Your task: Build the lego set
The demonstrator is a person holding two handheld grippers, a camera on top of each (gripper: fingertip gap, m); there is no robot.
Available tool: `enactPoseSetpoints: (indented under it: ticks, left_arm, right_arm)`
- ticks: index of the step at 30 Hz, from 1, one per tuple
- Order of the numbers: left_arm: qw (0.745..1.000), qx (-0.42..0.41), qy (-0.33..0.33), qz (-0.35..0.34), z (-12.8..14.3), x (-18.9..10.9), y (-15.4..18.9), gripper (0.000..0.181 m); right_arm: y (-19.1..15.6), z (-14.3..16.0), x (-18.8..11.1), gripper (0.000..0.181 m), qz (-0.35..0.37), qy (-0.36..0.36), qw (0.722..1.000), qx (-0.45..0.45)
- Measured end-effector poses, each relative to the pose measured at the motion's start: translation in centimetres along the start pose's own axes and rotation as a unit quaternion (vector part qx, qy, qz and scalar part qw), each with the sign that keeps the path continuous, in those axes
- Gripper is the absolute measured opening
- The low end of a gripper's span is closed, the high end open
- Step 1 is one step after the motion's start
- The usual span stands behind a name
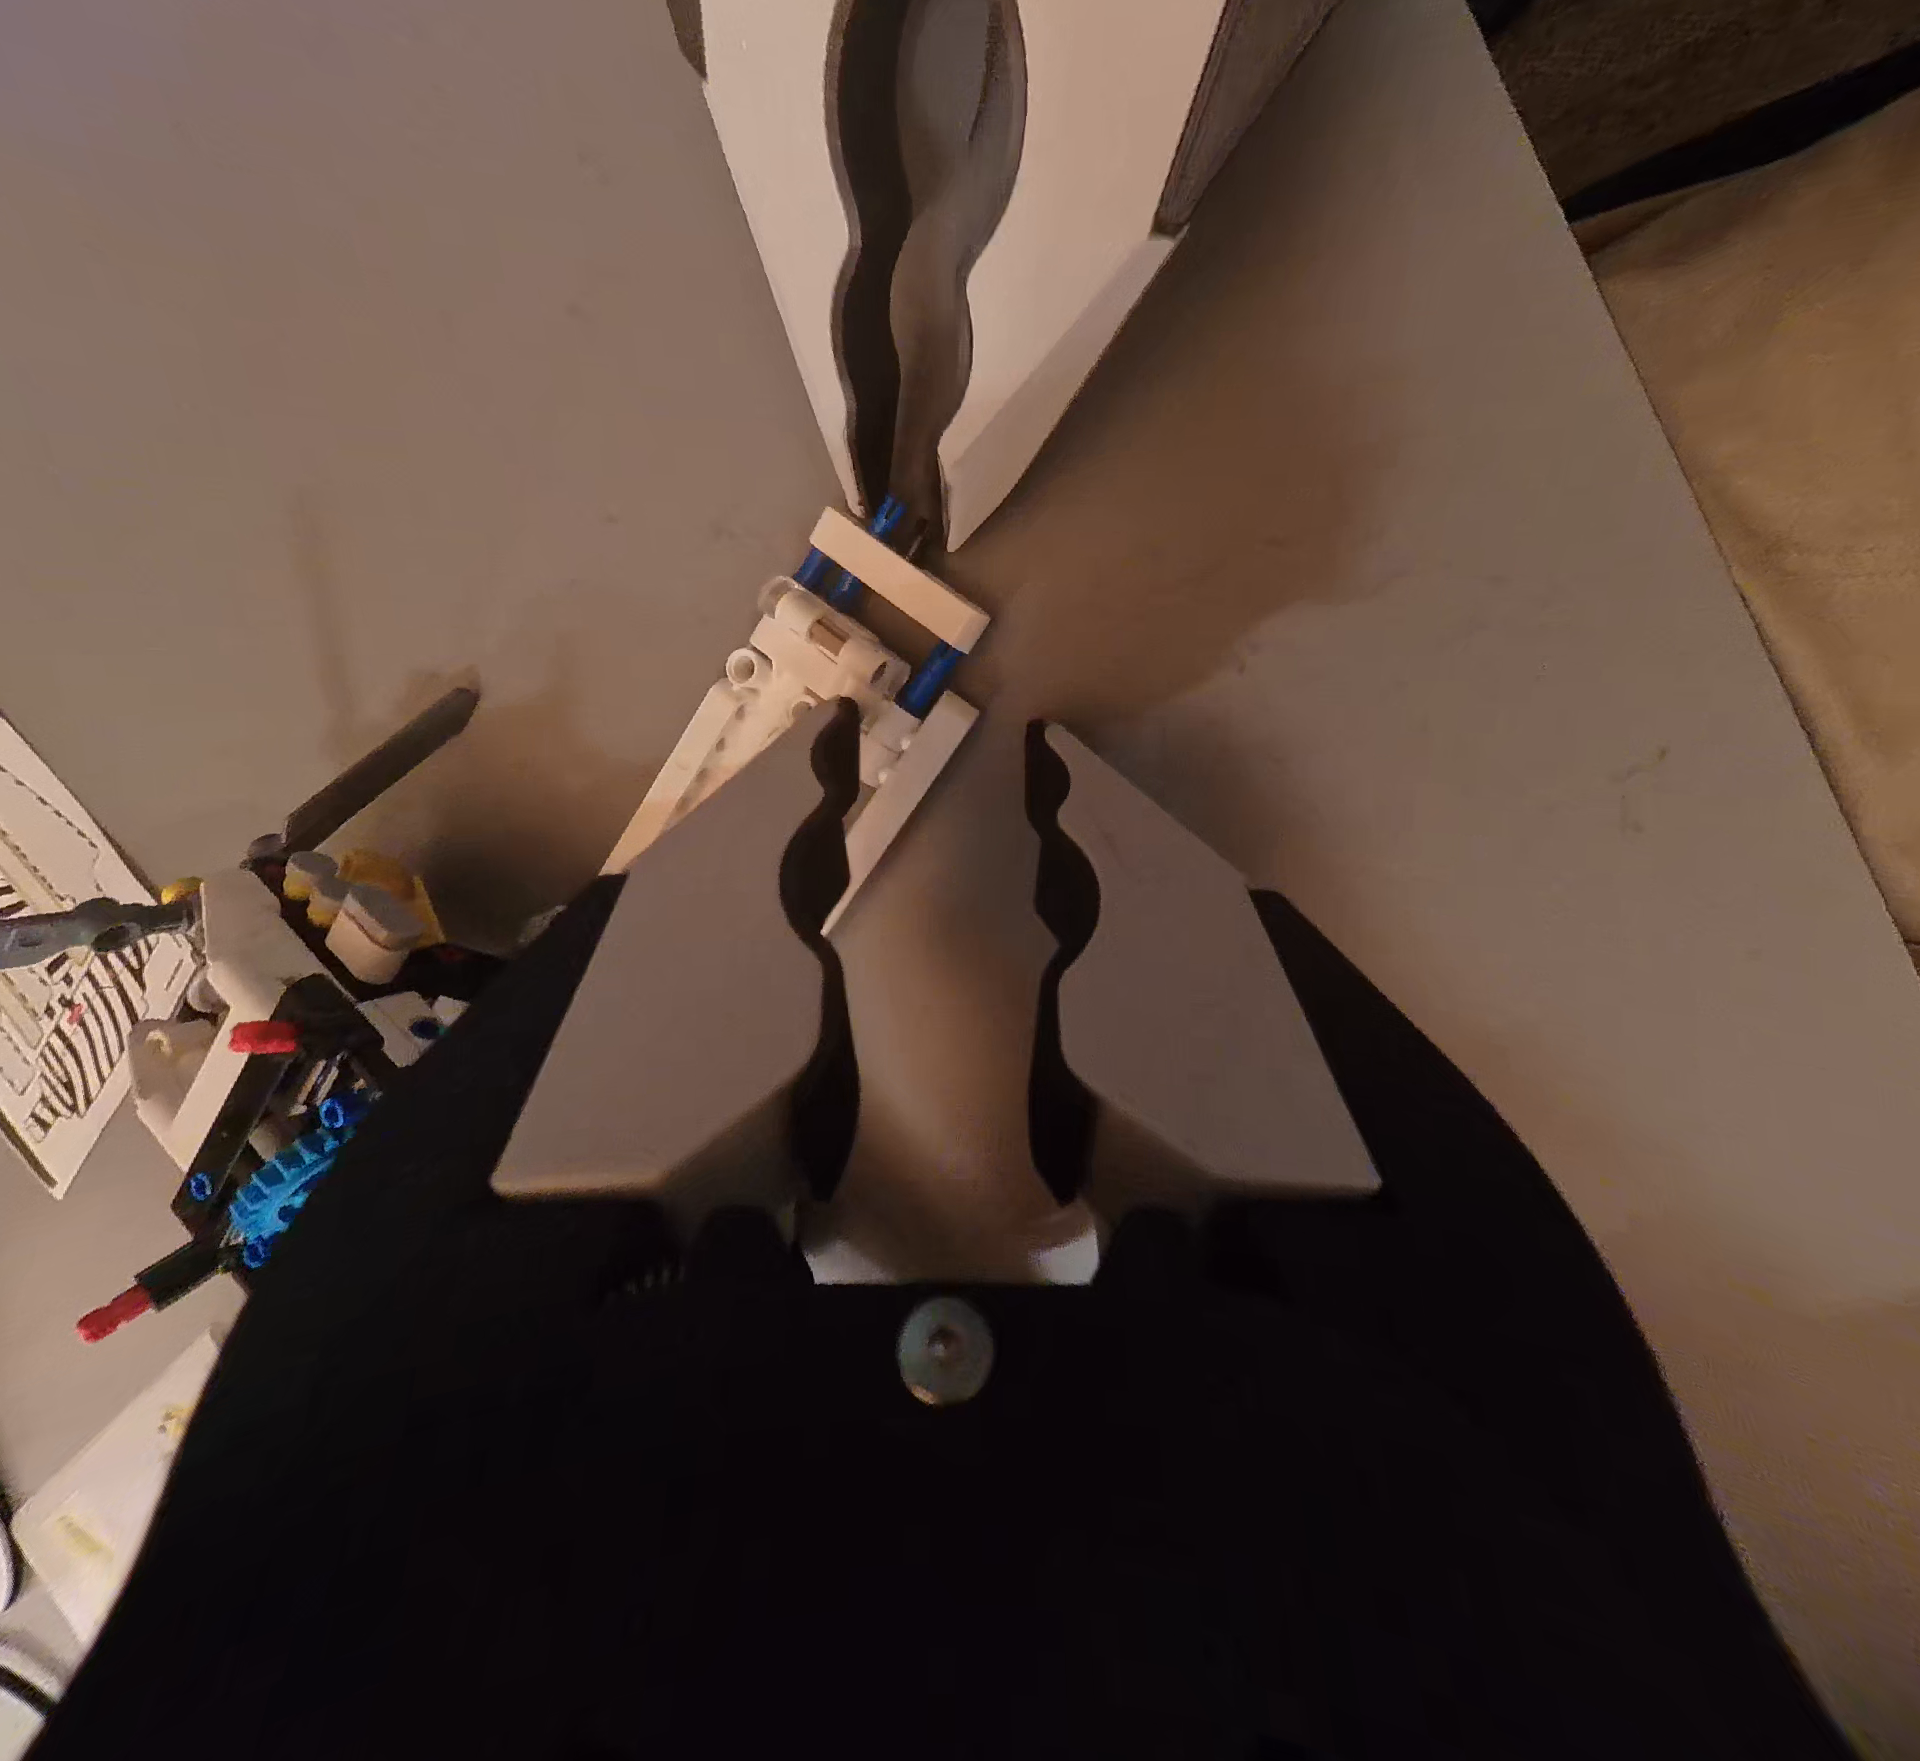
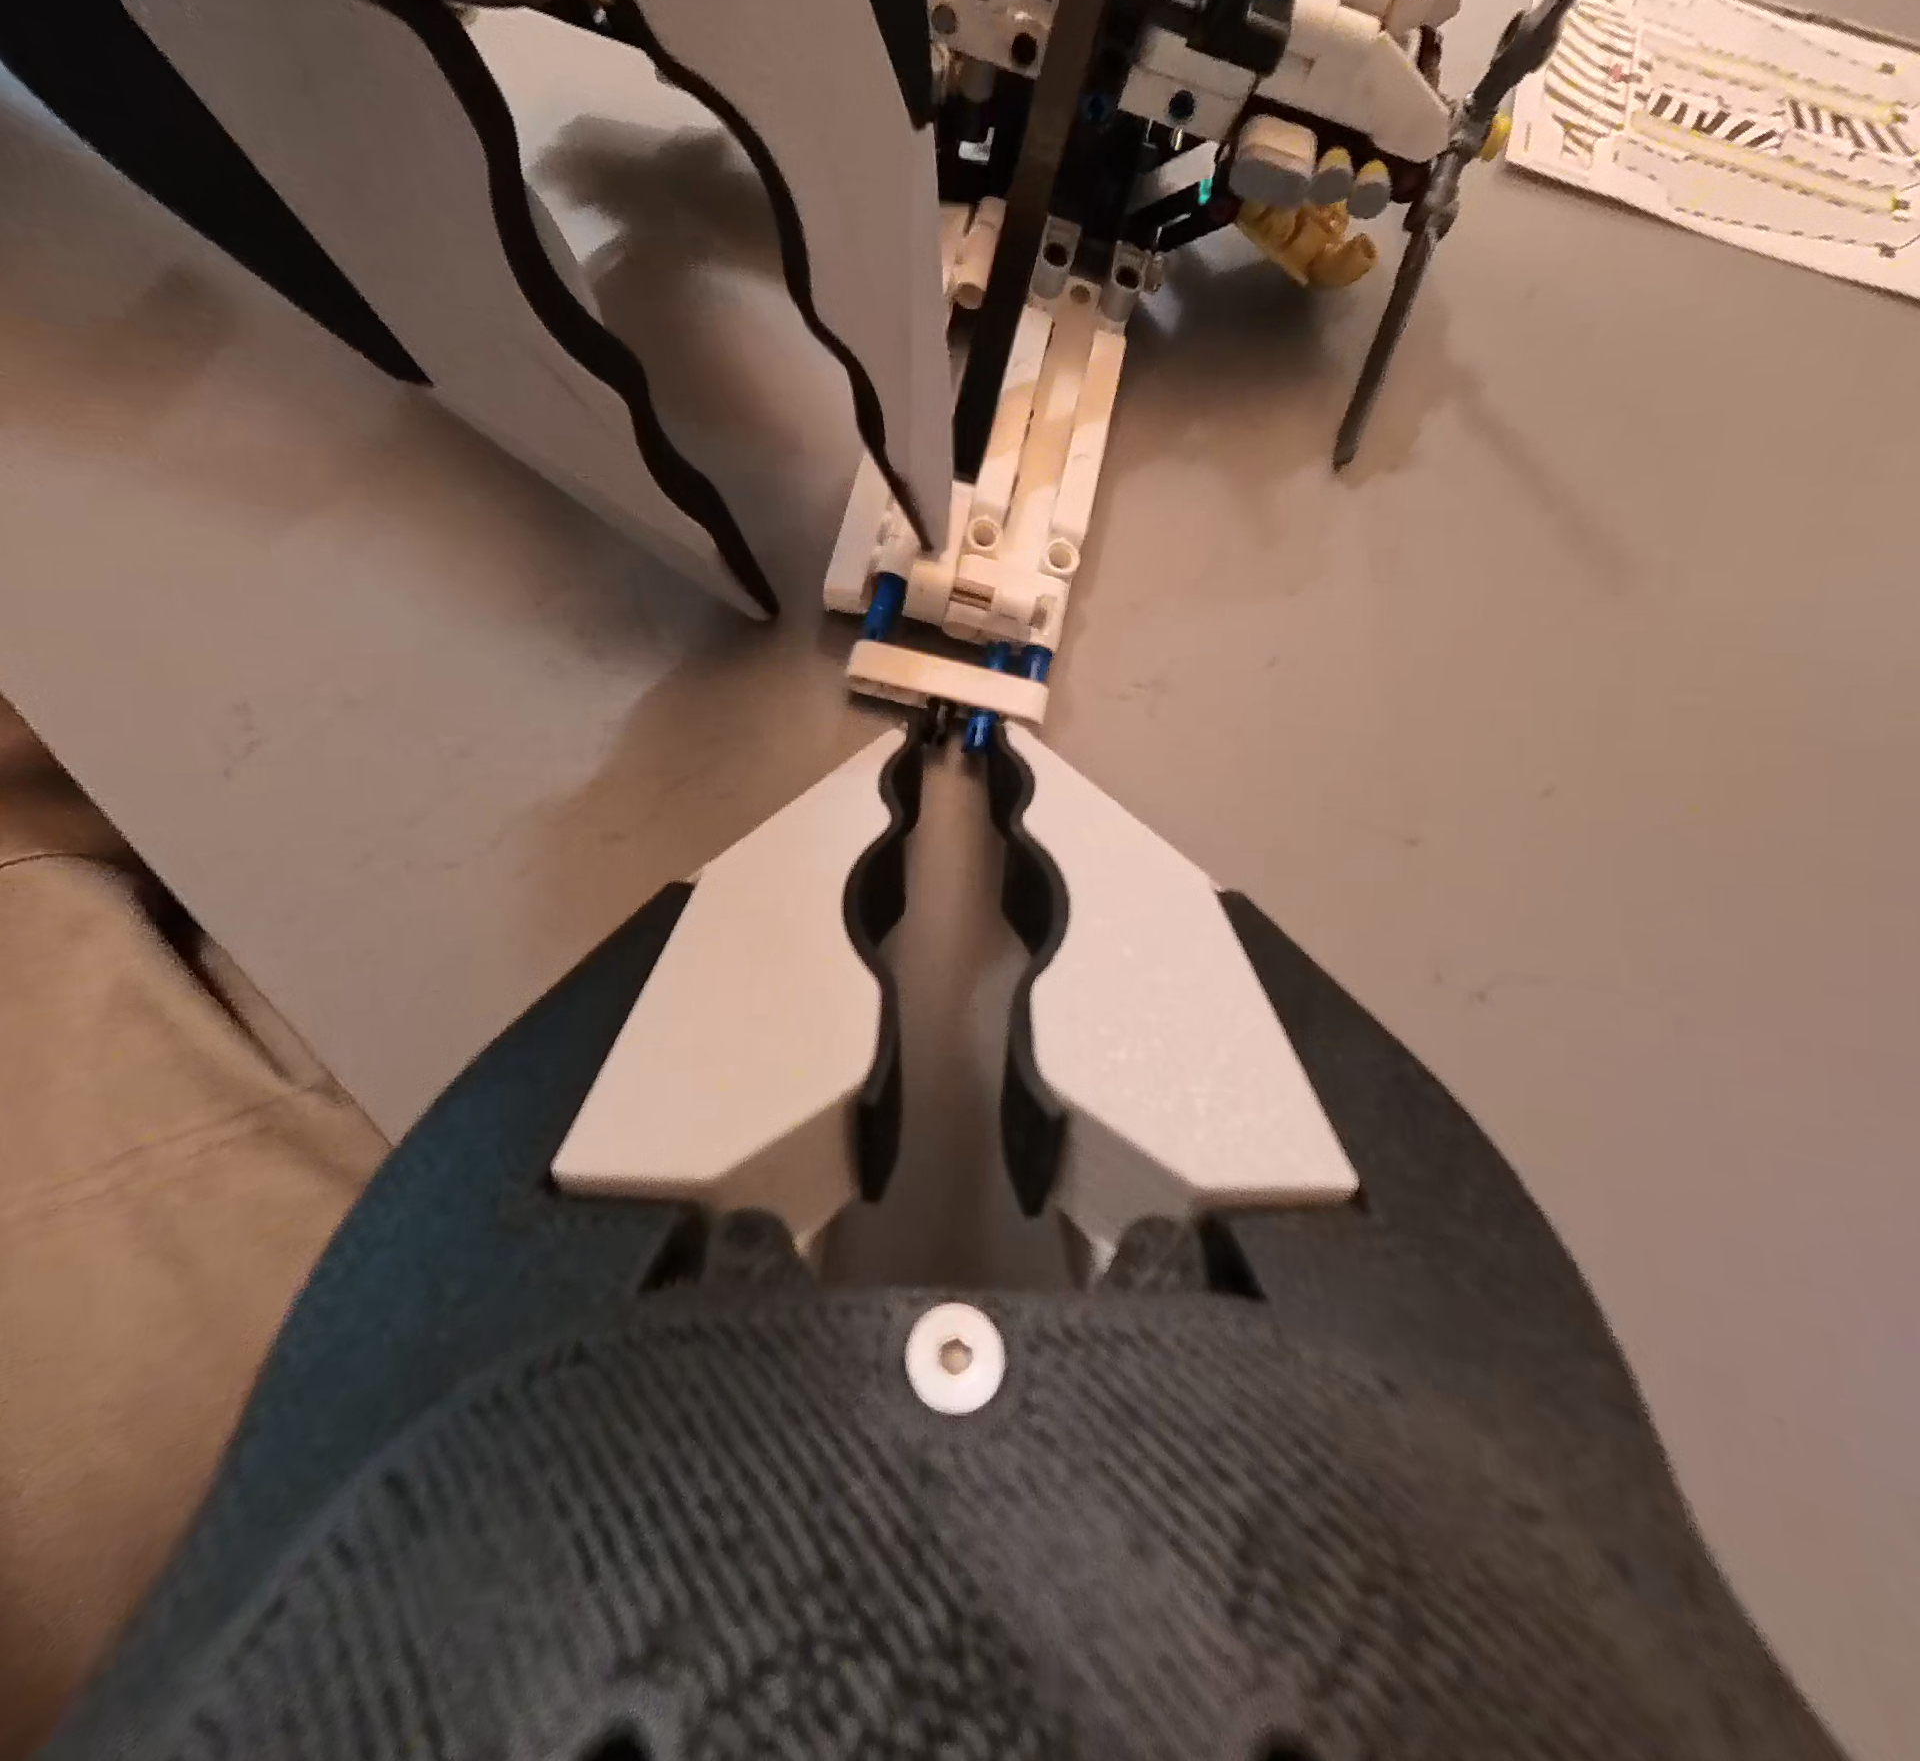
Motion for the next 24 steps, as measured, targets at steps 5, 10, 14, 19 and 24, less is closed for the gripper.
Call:
enactPoseSetpoints:
  ticks: [5, 10, 14, 19, 24]
  left_arm:
    - [1.000, 0.002, -0.003, 0.005, -0.04, 0.06, 0.20, 0.024]
    - [1.000, 0.004, -0.002, 0.004, -0.01, 0.04, 0.23, 0.024]
    - [1.000, 0.021, -0.004, -0.018, -0.01, -0.20, 0.11, 0.037]
    - [1.000, 0.011, 0.004, -0.015, 0.07, -0.17, -0.15, 0.046]
    - [1.000, -0.001, 0.000, -0.007, -0.13, -0.05, -0.21, 0.044]
  right_arm:
    - [-0.04, 0.00, 0.09, 0.011, 0.004, -0.002, 1.000, -0.009]
    - [0.09, -0.03, -0.01, 0.011, 0.003, 0.003, 1.000, -0.004]
    - [-0.04, 0.03, 0.12, 0.011, 0.007, -0.004, 1.000, -0.012]
    - [-0.05, 0.04, 0.15, 0.011, 0.008, -0.005, 1.000, -0.013]
    - [-0.10, -0.02, -0.01, 0.010, 0.009, 0.004, 1.000, -0.019]
Point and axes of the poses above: each gripper's, where its closed fingertips meet, x out along the fingers, z out of its underside, y = z × x across the jaws, the point moved 10 cm from there along -x, back along the fingers, and after that the axes turned 10 degrees about y, right-handed, at the moved point
